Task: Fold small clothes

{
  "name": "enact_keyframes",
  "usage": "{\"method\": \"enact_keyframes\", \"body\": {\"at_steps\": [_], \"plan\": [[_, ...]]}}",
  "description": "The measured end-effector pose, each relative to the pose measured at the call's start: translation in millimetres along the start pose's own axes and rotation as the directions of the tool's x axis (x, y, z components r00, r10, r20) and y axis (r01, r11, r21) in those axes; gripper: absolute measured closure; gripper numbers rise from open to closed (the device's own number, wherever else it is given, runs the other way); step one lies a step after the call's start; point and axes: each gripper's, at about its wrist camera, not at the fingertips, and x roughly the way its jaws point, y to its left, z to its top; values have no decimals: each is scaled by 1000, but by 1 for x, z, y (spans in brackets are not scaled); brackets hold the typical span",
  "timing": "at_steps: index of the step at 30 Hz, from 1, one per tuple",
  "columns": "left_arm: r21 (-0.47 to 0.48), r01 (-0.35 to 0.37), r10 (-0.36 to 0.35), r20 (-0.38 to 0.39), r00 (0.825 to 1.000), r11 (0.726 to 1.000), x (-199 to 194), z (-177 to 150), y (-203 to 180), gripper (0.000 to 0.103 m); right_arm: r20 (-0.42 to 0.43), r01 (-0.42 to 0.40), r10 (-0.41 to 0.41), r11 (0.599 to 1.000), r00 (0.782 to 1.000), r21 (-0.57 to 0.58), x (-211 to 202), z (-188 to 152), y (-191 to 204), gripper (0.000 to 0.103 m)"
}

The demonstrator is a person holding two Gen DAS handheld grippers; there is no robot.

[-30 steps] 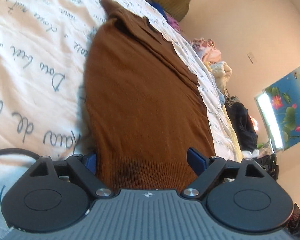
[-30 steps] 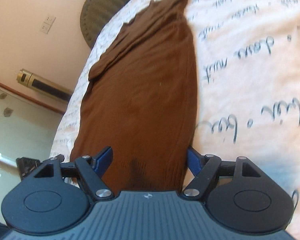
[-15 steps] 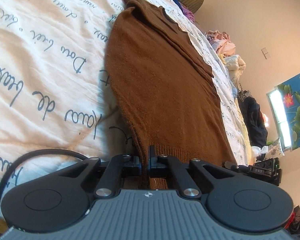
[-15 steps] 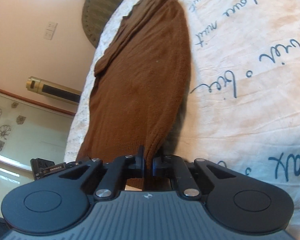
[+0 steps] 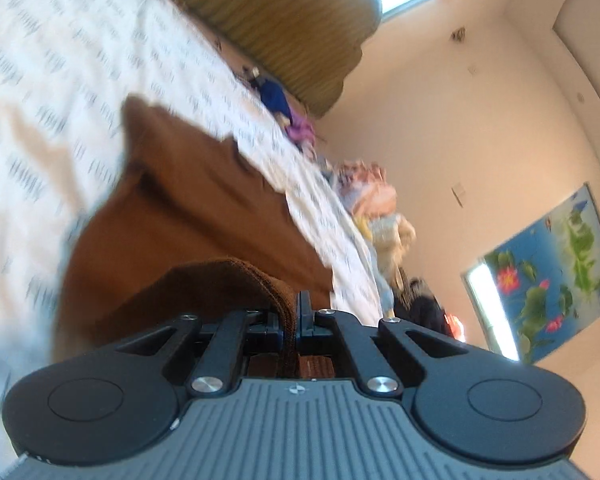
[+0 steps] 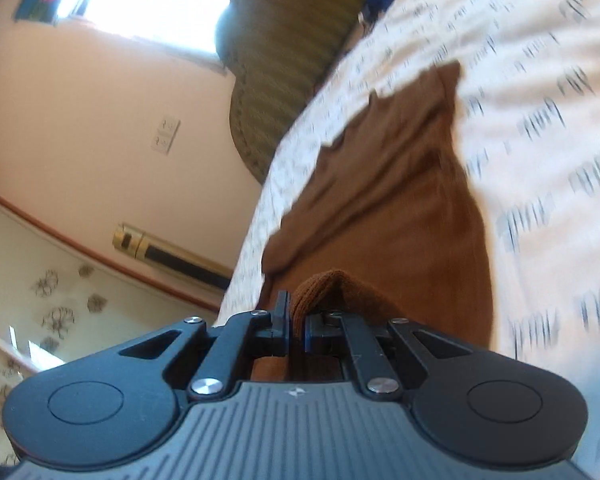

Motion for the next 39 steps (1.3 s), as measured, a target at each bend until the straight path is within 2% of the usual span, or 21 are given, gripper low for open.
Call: {"method": "enact_keyframes", "body": {"at_steps": [4,9,11,16,18,20,21,23,24,25,26,27,28,32,34,36,38,39], "plan": [[-15,-40,40,49,998,999,59,61,2,100,64,-23,19,997,998,70,45,64,-26,97],[39,-173,170,65,983,984,138,121,12,100,76,43,-51,994,996,105,110,130,-59,97],[56,-227,225,47,973,972,166,138,22,100,61,67,-74,992,995,109,133,146,-67,97],[85,-302,299,43,953,950,220,163,42,100,78,87,-97,989,992,120,168,172,-82,97],[105,-354,352,38,935,929,240,170,49,99,92,119,-133,983,987,143,177,179,-89,97],[76,-389,391,-14,920,918,256,174,62,99,105,145,-166,973,981,179,182,182,-99,94],[58,-370,371,-21,928,927,255,176,66,96,113,130,-155,971,981,200,182,182,-101,94],[10,-321,321,-2,947,947,241,178,67,65,147,91,-134,960,980,264,166,182,-109,90],[-19,-308,308,31,951,951,229,179,67,33,155,97,-142,958,978,268,161,181,-108,78],[-26,-301,302,88,949,953,214,179,64,15,167,99,-143,963,975,250,155,180,-104,64],[-11,-294,293,154,944,956,197,177,59,13,178,98,-140,970,974,223,146,177,-99,56],[15,-290,282,187,941,957,178,176,51,13,185,103,-139,977,973,188,137,173,-90,41],[32,-296,285,190,940,955,163,174,46,14,188,110,-139,981,972,159,128,168,-82,34],[37,-322,308,212,927,946,96,139,37,15,178,94,-103,994,979,55,80,130,-56,34],[18,-343,331,224,917,939,69,110,40,15,143,137,-139,990,980,27,63,104,-50,34],[-26,-371,367,221,904,928,50,80,45,15,110,209,-209,978,972,13,47,74,-49,34],[-107,-369,383,187,905,923,38,52,58,15,83,278,-279,960,957,31,43,52,-53,34],[-146,-366,388,165,907,919,36,41,64,15,78,283,-286,958,955,47,42,42,-56,34]]}}
